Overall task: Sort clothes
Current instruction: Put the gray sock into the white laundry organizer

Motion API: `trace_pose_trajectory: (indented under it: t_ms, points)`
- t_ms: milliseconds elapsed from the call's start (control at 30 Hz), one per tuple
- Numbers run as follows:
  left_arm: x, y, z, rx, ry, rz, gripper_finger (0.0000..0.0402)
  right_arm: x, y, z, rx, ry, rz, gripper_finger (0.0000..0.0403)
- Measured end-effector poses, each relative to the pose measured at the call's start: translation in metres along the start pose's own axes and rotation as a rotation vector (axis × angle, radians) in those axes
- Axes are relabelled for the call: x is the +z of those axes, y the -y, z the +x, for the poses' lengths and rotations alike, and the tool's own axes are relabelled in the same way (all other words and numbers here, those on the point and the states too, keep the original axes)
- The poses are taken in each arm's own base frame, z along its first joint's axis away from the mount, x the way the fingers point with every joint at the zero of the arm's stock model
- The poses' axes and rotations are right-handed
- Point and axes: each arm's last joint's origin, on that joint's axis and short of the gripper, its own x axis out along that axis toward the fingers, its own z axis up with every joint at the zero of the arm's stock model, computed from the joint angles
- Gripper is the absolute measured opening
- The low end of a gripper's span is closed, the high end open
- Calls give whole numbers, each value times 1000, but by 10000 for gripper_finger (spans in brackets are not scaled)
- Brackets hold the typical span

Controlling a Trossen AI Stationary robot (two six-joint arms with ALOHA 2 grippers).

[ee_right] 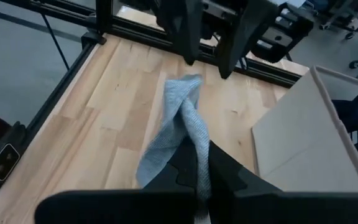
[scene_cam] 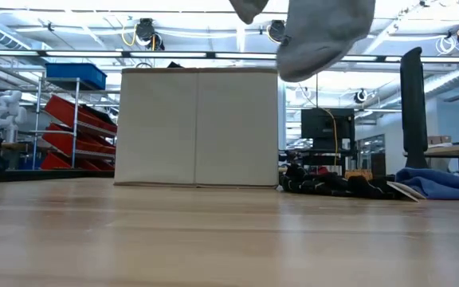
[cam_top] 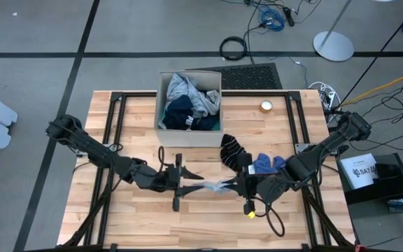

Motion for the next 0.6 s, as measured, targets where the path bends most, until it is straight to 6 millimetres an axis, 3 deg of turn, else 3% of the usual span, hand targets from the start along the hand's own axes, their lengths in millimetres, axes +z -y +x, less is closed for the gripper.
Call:
trace_pose_trajectory:
  t_ms: [333, 600]
  points:
    - [0, 0, 0, -8, 1, -11, 247, 3, 2, -3, 3, -21, 3, 3]
    - [-9, -3, 9, -70, -35, -80, 260, 7, 11, 2, -19, 11, 37, 3]
